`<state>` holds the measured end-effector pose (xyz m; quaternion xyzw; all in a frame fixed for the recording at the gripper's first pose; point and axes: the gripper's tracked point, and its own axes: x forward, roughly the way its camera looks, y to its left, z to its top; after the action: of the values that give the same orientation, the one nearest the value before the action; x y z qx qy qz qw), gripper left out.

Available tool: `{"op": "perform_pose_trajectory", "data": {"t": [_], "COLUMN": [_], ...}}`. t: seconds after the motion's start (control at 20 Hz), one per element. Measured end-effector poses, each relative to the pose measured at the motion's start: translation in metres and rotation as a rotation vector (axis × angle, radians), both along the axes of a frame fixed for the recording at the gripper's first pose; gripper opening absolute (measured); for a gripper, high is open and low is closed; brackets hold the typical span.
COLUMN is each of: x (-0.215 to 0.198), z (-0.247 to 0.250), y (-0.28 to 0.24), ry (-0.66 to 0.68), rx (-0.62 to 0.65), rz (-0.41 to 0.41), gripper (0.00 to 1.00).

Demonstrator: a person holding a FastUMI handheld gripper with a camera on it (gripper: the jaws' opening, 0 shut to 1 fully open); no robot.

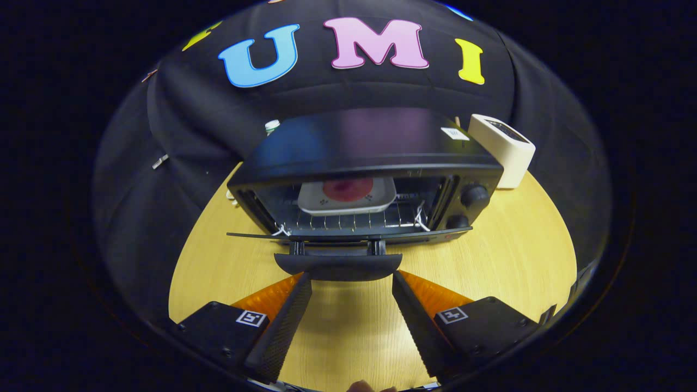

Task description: Open the toaster oven, put the food inside, and close the toaster oven door.

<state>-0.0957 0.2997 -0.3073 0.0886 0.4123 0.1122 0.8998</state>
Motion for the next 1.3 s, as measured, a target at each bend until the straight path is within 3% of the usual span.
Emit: {"op": "perform_pose_trajectory", "data": {"t": [0.3,0.75,1.3], "x": [0.045,0.051,0.069], "z": [0.049,0.115,0.235], "y": [-0.015,-0.044,-0.127], "ry": [-0.151,-0.325,-0.524], "rx": [0.025,0.054,0.135], "rz": [-0.019,-0.02,-0.093], "gripper": [0.98,0.99,0.99]}}
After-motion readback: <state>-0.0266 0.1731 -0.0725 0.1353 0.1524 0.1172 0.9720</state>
